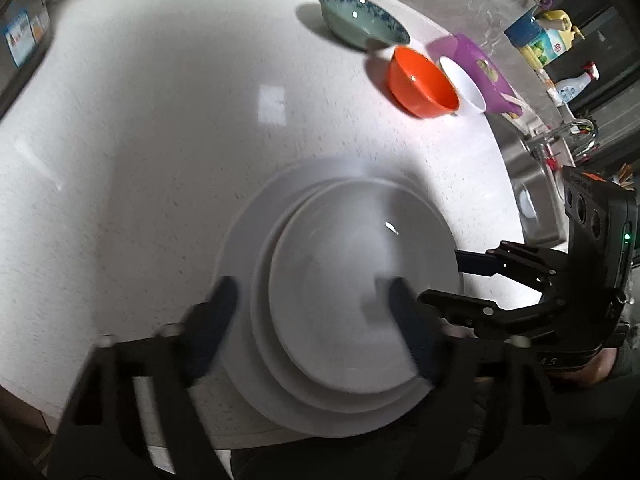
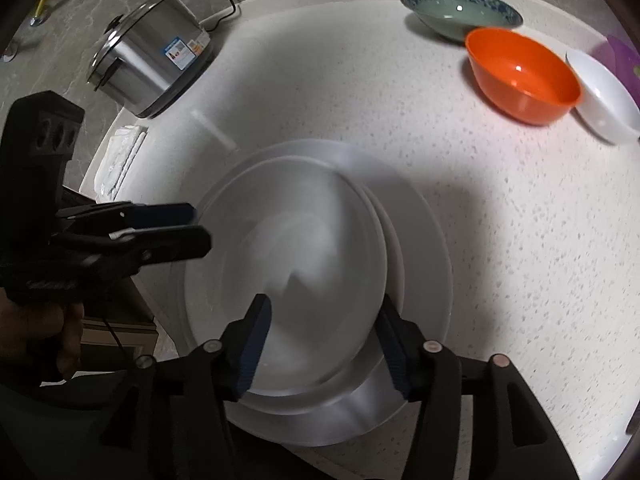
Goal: Organize plates and bowls
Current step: 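Open both grippers to release the deep plate on the stack, then move both grippers to the rim of the blue-patterned green bowl, then close the left gripper on the bowl rim while the right gripper grips it, then carry the blue-patterned bowl with both grippers beside the plate stack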
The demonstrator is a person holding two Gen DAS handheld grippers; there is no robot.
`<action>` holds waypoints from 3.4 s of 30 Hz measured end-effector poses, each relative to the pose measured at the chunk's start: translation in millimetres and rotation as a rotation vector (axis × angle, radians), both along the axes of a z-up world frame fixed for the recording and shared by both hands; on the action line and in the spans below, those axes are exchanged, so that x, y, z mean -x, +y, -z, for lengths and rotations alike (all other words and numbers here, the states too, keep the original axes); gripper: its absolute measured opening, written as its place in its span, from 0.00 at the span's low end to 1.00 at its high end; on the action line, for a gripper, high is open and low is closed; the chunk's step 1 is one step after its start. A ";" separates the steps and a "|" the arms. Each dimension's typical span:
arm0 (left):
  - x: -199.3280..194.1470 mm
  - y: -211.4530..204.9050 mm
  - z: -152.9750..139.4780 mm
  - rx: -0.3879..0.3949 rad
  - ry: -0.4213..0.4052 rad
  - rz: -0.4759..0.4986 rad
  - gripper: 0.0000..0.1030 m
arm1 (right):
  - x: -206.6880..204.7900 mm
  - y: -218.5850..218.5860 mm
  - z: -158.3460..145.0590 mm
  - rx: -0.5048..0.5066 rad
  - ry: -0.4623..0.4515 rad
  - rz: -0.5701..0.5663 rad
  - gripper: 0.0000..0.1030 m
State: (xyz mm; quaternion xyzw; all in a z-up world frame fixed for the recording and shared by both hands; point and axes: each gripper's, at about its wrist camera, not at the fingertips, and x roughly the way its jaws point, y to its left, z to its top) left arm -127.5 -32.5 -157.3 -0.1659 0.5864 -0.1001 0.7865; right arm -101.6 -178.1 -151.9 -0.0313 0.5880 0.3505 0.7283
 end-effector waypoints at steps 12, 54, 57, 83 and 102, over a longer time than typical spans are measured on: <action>-31.1 24.6 -41.0 0.040 -0.065 -0.145 0.82 | -26.0 -54.6 -37.0 -0.148 -0.041 0.095 0.68; -370.9 19.6 23.2 0.042 -0.009 0.150 0.34 | -342.7 -60.0 -12.1 -0.058 0.127 0.403 0.35; -371.8 16.4 27.7 0.035 -0.004 0.151 0.26 | -346.6 -57.5 -10.5 -0.053 0.133 0.407 0.20; -354.5 8.4 -14.9 0.010 -0.069 0.151 0.12 | -335.7 -55.2 -32.6 -0.106 0.065 0.393 0.10; -208.0 -60.6 -95.6 0.059 -0.162 0.197 0.13 | -204.5 -119.6 -111.4 -0.205 -0.076 0.364 0.10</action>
